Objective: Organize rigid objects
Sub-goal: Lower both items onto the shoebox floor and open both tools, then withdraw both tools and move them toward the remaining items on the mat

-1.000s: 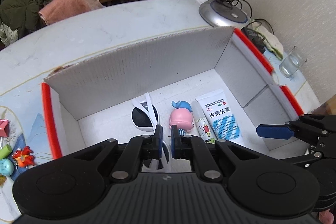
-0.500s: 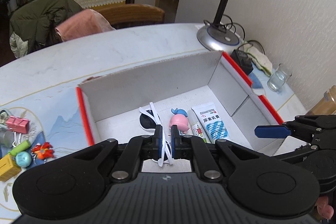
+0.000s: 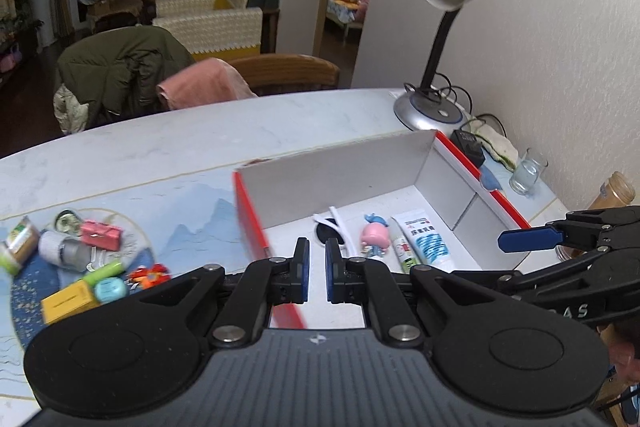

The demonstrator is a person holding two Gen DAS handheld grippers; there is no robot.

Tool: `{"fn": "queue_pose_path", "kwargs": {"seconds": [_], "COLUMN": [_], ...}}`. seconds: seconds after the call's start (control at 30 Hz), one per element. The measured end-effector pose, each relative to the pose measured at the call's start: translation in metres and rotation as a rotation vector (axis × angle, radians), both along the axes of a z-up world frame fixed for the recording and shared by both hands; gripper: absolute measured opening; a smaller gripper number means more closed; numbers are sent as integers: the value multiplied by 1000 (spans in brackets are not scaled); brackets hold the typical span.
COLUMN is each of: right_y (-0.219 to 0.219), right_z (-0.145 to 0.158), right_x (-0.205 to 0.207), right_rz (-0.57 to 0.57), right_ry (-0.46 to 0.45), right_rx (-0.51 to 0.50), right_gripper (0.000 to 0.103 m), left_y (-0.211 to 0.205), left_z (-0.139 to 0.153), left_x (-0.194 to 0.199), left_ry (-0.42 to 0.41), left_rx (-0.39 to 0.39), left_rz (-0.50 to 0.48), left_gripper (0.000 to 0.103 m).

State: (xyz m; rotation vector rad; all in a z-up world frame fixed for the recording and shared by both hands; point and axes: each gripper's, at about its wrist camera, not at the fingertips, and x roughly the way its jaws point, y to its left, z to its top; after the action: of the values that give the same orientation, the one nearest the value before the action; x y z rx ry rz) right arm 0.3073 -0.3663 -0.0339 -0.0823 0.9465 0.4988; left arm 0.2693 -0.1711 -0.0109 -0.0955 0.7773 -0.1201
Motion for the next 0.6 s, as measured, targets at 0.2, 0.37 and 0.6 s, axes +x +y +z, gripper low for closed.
{"fn": "queue_pose_path", "kwargs": {"seconds": [0.2, 0.37, 0.6], "right_y": [23, 49, 90], "right_z": [12, 16, 17], "right_x": [-20, -38, -60], "right_rz": [9, 31, 51], "right_ry": [-19, -45, -43], "right_rx": [28, 52, 92], "right_gripper": [81, 82, 83], "left_y": [41, 74, 126], "left_z": [5, -1, -10], "left_x": [-29, -50, -82], "left_ry": [-26, -14, -17], "left_rx": [-24, 13, 6], "left_rz": [31, 55, 70], "left_gripper": [7, 8, 16]}}
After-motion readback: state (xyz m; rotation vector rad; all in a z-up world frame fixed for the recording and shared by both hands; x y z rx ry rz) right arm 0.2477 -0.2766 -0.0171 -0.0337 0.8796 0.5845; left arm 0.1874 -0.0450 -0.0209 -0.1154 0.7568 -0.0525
